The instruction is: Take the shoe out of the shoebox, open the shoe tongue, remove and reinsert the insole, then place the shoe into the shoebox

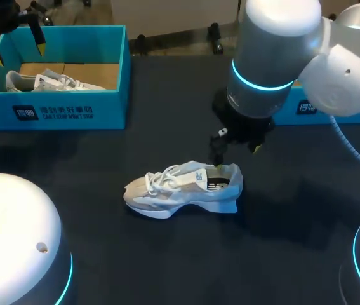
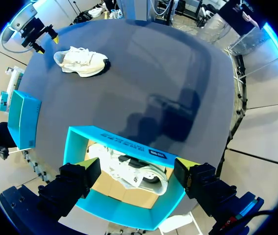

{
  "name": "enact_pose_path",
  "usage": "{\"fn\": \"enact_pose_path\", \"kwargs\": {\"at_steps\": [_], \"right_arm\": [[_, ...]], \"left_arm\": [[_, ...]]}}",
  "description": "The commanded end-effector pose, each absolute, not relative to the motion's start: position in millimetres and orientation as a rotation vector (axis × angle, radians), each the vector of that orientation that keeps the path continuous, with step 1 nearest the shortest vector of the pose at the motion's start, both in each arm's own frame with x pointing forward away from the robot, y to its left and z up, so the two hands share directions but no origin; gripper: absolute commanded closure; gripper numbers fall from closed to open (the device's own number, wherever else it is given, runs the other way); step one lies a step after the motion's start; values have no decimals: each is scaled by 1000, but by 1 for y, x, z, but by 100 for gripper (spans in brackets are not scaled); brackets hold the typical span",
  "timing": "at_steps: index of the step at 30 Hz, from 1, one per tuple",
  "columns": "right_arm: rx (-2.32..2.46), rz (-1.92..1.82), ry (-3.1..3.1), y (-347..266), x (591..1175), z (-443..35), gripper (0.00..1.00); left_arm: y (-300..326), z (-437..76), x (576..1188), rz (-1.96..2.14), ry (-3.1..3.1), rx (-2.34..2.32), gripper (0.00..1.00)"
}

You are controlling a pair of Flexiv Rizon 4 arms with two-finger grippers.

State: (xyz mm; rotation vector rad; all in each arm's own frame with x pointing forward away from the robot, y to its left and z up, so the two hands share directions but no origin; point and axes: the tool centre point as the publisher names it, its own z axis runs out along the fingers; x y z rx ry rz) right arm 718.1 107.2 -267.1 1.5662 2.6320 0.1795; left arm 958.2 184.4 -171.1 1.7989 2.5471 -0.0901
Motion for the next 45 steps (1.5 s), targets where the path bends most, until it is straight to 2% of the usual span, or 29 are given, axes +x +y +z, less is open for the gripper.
{"fn": "enact_pose_path", "kwargs": {"at_steps": [1,11,29,31,36,45], "right_arm": [[1378,276,2658,103,717,-263,0],[572,690,2826,96,712,-254,0],[572,690,2826,96,712,-254,0],[555,814,2786,92,707,-261,0],[410,782,2843,71,697,-282,0],[262,996,2815,39,691,-302,0]], "left_arm": [[185,-171,957,-85,2545,1798,0],[185,-171,957,-85,2545,1798,0],[185,-171,957,-85,2545,1798,0],[185,-171,957,-85,2545,1798,0],[185,-171,957,-85,2545,1798,0],[185,-171,957,-85,2545,1798,0]]}}
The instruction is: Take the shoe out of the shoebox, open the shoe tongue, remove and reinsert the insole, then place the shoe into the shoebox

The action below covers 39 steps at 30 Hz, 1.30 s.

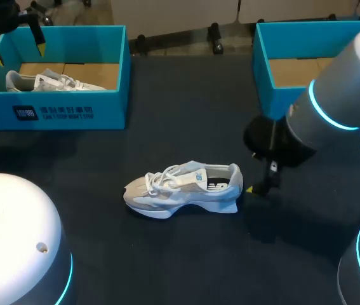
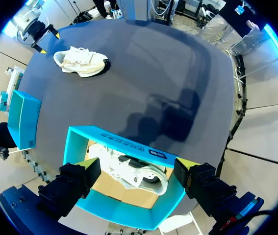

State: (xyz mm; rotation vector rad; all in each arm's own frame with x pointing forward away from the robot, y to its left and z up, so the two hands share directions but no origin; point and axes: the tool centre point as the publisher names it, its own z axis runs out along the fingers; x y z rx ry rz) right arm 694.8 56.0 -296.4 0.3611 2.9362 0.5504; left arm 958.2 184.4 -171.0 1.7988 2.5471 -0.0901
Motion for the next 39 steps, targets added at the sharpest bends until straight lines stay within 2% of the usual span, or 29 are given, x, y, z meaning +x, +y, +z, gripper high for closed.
{"fn": "enact_pose_path", "kwargs": {"at_steps": [1,9,29,39], "right_arm": [[242,1018,2826,38,692,-305,0],[33,1270,2708,42,712,-305,0],[33,1270,2708,42,712,-305,0],[-46,1381,2698,47,720,-336,0]], "left_arm": [[185,-171,957,-85,2545,1798,0],[185,-171,957,-85,2545,1798,0],[185,-171,957,-85,2545,1798,0],[185,-171,957,-85,2545,1798,0]]}}
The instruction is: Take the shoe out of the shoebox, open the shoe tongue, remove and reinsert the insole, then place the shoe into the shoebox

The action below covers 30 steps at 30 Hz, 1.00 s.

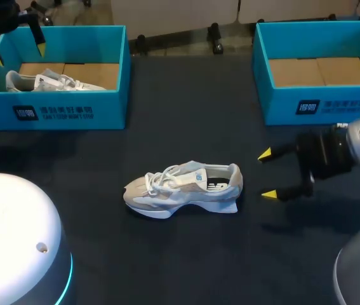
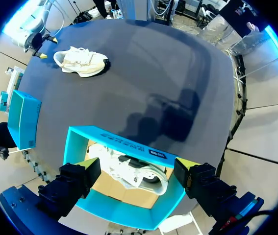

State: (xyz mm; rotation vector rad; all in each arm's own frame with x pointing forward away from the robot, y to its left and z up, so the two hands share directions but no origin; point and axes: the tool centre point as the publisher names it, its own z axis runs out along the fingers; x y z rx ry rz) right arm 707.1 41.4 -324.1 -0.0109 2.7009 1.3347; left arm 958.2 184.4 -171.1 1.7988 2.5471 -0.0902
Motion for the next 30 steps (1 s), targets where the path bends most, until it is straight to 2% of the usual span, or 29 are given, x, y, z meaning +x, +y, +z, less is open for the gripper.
{"fn": "enact_pose_path", "kwargs": {"at_steps": [1,30], "right_arm": [[-56,1387,2702,48,722,-338,0],[79,1465,2632,80,747,-381,0]], "left_arm": [[185,-171,957,-85,2545,1798,0],[185,-171,957,-85,2545,1798,0]]}}
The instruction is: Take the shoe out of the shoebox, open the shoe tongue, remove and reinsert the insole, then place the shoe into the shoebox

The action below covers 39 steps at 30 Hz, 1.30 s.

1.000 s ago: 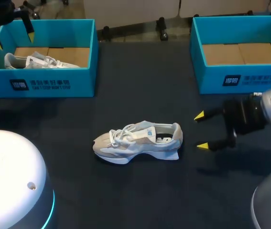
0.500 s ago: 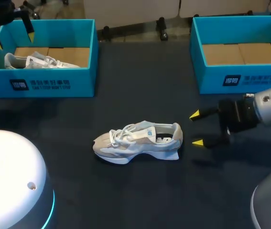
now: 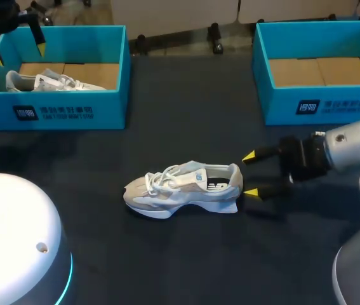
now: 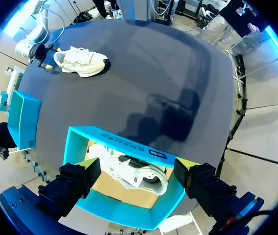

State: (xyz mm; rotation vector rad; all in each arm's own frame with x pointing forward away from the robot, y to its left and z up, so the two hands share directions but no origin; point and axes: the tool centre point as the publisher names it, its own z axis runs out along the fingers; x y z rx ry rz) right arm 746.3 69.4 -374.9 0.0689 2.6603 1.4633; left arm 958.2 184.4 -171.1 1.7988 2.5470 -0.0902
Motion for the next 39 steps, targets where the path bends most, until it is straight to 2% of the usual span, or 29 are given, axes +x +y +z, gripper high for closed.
{"fn": "enact_pose_path", "kwargs": {"at_steps": [1,39], "right_arm": [[79,1465,2628,82,747,-381,0],[77,1605,2639,126,744,-424,0]], "left_arm": [[185,-171,957,-85,2545,1798,0],[185,-171,957,-85,2545,1798,0]]}}
